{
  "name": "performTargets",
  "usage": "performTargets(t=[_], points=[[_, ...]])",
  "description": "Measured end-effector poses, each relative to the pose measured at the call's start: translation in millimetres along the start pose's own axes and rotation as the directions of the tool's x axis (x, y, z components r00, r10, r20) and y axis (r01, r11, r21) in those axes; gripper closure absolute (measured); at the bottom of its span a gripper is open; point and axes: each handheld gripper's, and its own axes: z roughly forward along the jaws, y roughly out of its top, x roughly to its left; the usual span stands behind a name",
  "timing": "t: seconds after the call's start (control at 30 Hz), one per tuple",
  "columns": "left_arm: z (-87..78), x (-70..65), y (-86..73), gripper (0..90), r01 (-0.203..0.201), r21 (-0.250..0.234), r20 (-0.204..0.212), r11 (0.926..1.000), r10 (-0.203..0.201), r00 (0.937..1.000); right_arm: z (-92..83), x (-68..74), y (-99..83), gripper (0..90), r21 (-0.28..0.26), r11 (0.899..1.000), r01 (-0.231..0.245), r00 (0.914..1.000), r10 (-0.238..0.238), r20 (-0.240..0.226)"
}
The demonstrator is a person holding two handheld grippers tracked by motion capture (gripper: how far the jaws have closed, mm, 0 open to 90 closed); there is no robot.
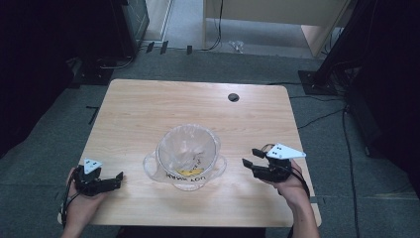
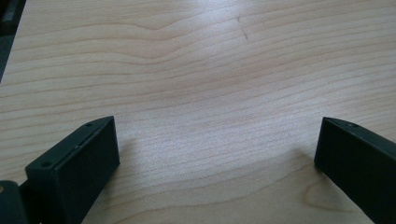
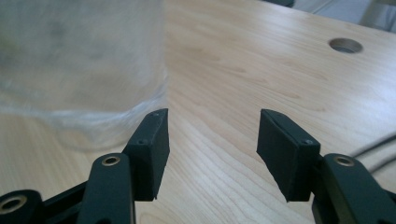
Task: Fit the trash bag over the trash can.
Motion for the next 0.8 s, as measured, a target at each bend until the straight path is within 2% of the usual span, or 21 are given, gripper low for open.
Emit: performTargets(t=[0.1, 0.13, 0.17, 0.27, 0.3, 0.37, 0.4, 0.5, 0.63, 0.8], points=[[0.0, 0.0, 0.0, 0.0, 0.0, 0.0, 0.0, 1.0, 0.0, 1.0, -4.6, -6.4, -10.3, 44.1, -0.08, 0.991, -0.105, 0.9939, 0.107, 0.026], [0.0, 0.0, 0.0, 0.0, 0.0, 0.0, 0.0, 1.0, 0.0, 1.0, -6.6, -9.0, -14.8, 42.2, -0.106, 0.985, -0.137, 0.9885, 0.143, 0.05], [0.0, 0.0, 0.0, 0.0, 0.0, 0.0, 0.0, 1.0, 0.0, 1.0, -7.7, -10.9, -19.0, 39.0, -0.116, 0.98, -0.16, 0.9824, 0.169, 0.079], [0.0, 0.0, 0.0, 0.0, 0.001, -0.001, 0.0, 1.0, -0.001, 1.0, -9.6, -13.0, -27.4, 38.9, -0.129, 0.973, -0.194, 0.9688, 0.21, 0.131], [0.1, -0.1, 0.0, 0.0, 0.001, -0.001, 0.0, 1.0, -0.001, 1.0, -10.2, -13.2, -29.4, 37.7, -0.133, 0.971, -0.197, 0.9662, 0.215, 0.141], [0.0, -0.1, 0.0, 0.0, 0.001, -0.001, 0.0, 1.0, -0.001, 1.0, -11.3, -13.3, -33.4, 32.7, -0.145, 0.971, -0.192, 0.9571, 0.218, 0.191], [0.0, 0.0, 0.0, 0.0, 0.001, -0.001, 0.0, 1.0, -0.001, 1.0, -11.9, -13.3, -34.8, 33.2, -0.148, 0.969, -0.195, 0.9514, 0.224, 0.211], [0.0, 0.0, 0.0, 0.0, 0.001, -0.001, 0.0, 1.0, -0.001, 1.0, -12.5, -13.6, -38.5, 30.7, -0.156, 0.965, -0.209, 0.9432, 0.241, 0.229], [0.0, 0.0, 0.0, 0.0, 0.001, -0.001, 0.0, 1.0, -0.001, 1.0, -9.7, -12.9, -44.0, 26.7, -0.142, 0.966, -0.216, 0.9416, 0.245, 0.231], [0.0, -0.1, 0.0, 0.0, 0.001, -0.001, 0.0, 1.0, -0.001, 1.0, -3.8, -13.0, -49.2, 21.2, -0.104, 0.97, -0.22, 0.9462, 0.238, 0.219]])
